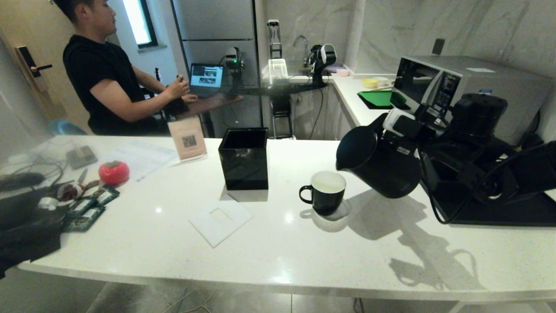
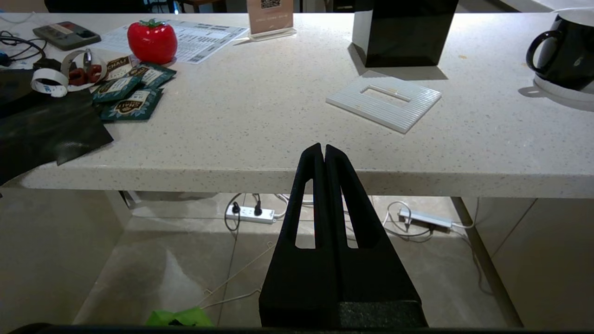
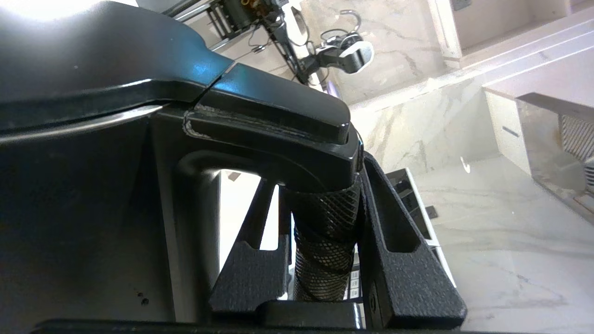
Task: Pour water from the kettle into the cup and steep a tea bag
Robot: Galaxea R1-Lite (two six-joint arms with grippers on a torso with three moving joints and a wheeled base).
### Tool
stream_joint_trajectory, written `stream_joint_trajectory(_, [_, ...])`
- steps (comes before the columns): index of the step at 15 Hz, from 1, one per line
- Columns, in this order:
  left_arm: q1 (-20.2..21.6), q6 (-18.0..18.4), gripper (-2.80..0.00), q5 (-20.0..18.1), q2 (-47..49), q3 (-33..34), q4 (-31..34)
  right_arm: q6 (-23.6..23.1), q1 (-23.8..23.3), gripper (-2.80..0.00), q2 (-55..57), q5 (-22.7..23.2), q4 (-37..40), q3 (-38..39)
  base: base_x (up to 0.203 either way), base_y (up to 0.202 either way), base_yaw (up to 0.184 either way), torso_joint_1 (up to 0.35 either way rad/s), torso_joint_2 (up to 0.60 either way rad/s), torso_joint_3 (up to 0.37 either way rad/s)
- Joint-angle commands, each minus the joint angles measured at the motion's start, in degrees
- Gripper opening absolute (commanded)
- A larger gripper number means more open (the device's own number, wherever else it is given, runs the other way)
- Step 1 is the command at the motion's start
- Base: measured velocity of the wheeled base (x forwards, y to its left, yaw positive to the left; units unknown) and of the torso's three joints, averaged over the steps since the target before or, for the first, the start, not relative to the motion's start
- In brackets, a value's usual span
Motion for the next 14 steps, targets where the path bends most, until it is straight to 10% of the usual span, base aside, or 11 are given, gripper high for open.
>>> stream_joint_trajectory(1, [0.0,0.0,-2.80,0.0,0.0,0.0,0.0,-0.4,-0.1,-2.80,0.1,0.1,-0.3,-0.1,0.000,0.000,0.000,0.000,0.00,0.000])
stream_joint_trajectory(14, [0.0,0.0,-2.80,0.0,0.0,0.0,0.0,-4.4,-0.5,-2.80,0.3,1.1,0.1,-0.4,0.000,0.000,0.000,0.000,0.00,0.000])
